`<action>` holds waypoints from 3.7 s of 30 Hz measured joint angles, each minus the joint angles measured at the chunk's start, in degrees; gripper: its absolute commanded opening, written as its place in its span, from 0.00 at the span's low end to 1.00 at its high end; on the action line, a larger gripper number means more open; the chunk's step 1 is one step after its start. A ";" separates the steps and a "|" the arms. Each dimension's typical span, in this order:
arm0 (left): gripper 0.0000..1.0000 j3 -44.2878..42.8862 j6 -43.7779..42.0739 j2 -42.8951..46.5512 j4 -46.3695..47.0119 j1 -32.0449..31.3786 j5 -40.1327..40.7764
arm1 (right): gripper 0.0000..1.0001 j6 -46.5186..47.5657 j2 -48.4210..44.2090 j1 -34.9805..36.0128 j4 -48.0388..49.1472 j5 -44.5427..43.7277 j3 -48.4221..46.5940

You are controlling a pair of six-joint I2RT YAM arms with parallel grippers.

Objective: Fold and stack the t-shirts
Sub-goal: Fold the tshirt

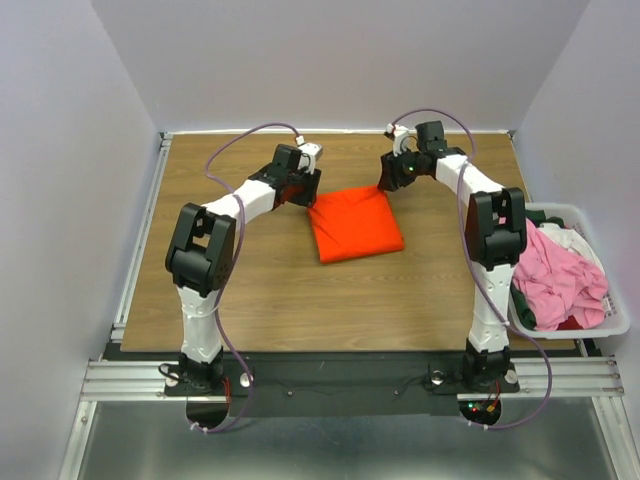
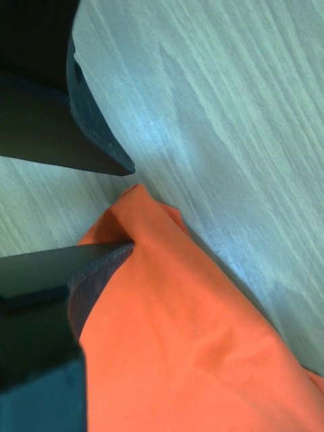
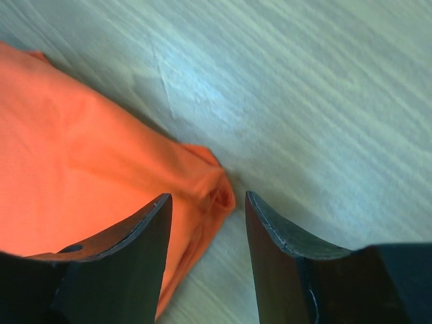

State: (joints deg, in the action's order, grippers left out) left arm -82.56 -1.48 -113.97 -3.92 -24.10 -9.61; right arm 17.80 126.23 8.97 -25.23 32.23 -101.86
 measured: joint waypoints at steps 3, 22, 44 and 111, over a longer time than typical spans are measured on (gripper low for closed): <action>0.38 -1.40 -0.26 -1.42 -0.35 0.17 -0.13 | 0.50 0.00 1.55 0.00 0.11 1.75 -2.38; 0.02 -3.08 -1.60 -3.21 -2.56 0.20 -2.21 | 0.01 -1.33 3.65 0.00 0.20 7.89 -3.58; 0.01 -3.63 -2.84 3.08 -2.97 0.20 -3.96 | 0.01 -2.19 -5.46 0.00 0.17 1.16 0.98; 0.34 2.29 29.62 -12.96 25.53 9.05 -27.47 | 0.65 -43.34 8.61 -2.21 28.96 14.21 5.05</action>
State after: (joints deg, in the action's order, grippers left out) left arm -80.27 28.14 -126.93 21.61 -15.05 -37.08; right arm -25.54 134.85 6.76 3.73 46.44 -96.82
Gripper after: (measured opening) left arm 0.320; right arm 0.651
